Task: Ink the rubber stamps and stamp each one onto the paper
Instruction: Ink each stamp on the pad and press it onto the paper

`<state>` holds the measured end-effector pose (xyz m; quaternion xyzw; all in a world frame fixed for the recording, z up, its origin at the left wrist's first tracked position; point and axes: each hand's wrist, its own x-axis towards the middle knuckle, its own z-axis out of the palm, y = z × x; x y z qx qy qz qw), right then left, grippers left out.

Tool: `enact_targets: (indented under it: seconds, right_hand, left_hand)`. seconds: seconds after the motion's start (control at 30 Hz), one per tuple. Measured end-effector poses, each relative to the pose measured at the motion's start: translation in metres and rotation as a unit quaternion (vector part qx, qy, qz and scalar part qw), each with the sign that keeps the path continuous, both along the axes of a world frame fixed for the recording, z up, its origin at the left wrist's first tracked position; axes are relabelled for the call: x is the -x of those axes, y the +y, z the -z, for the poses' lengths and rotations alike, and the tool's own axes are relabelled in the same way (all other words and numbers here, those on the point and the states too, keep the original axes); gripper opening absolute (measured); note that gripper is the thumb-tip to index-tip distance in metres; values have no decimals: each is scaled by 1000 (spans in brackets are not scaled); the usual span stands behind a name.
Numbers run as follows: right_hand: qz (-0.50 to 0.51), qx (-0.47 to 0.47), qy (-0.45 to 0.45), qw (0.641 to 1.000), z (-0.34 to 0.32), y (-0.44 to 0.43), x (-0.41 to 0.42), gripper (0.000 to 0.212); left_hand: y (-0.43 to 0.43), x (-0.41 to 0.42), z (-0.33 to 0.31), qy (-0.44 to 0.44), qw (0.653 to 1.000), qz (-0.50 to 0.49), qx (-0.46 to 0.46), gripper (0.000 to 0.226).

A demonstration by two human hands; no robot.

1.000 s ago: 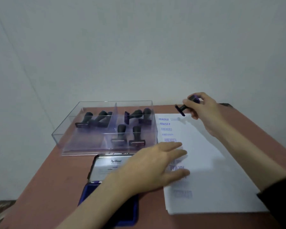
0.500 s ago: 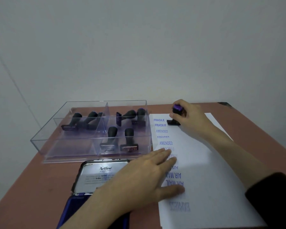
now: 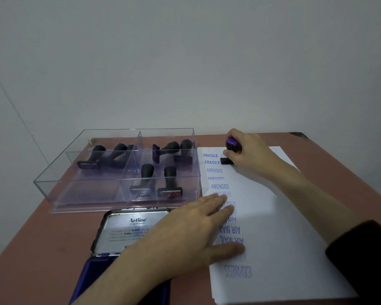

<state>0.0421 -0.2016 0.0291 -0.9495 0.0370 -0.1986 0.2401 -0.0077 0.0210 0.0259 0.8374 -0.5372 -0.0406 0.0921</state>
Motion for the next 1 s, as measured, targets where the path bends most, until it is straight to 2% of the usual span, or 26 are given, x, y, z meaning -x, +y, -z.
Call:
enact_targets:
  seconds: [0.33,0.67,1.0]
  right_hand:
    - [-28,25,124,992,-25,-5,-10,14]
    - [-23,21,122,992,-22,-4,-6,16]
    - [-18,21,119,993,-17,-4,-7,19]
  left_hand:
    - [1,-2,4,-10,1000,4,16,74]
    - [1,-3,7,-24,999,3,23,82]
    - [0,-1,3,-6,1000,1,13,73]
